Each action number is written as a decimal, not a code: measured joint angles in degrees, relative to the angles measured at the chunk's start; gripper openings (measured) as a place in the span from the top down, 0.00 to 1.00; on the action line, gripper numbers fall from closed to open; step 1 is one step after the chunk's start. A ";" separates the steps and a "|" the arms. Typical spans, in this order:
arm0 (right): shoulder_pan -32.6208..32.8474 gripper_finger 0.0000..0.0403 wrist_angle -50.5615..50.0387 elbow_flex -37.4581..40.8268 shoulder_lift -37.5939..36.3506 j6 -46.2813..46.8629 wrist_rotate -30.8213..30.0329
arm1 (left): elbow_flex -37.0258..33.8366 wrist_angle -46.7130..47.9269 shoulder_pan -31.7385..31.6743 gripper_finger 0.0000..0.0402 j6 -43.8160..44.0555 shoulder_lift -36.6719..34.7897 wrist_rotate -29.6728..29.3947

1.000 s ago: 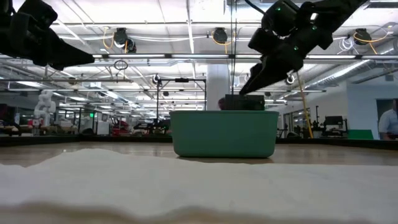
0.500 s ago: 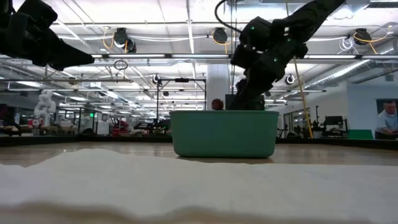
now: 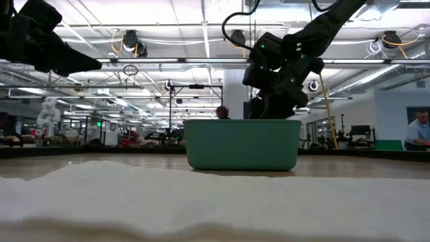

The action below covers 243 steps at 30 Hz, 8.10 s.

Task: Pick and placing Produce into tupperware
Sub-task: Put the strawberry into the bin

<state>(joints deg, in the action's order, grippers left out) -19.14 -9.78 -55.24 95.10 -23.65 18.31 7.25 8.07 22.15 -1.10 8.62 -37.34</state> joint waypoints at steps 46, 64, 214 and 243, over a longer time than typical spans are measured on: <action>1.25 0.39 7.86 0.00 8.89 -0.43 2.95 | 0.00 1.47 0.00 0.80 -0.38 0.00 -0.02; 1.25 0.64 7.89 0.02 8.87 0.45 2.99 | 0.00 1.45 0.00 0.80 -0.31 0.00 -0.02; 7.30 0.67 16.00 11.05 -38.72 29.88 1.52 | 0.02 1.21 0.00 0.80 1.28 -0.02 0.35; 6.31 0.67 -18.09 -17.75 -5.76 32.51 15.37 | 0.02 1.64 0.00 0.80 0.28 0.00 1.36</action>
<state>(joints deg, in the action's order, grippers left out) -12.83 -27.87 -72.99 89.34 8.86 33.67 7.27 9.72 22.15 -0.82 8.62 -35.99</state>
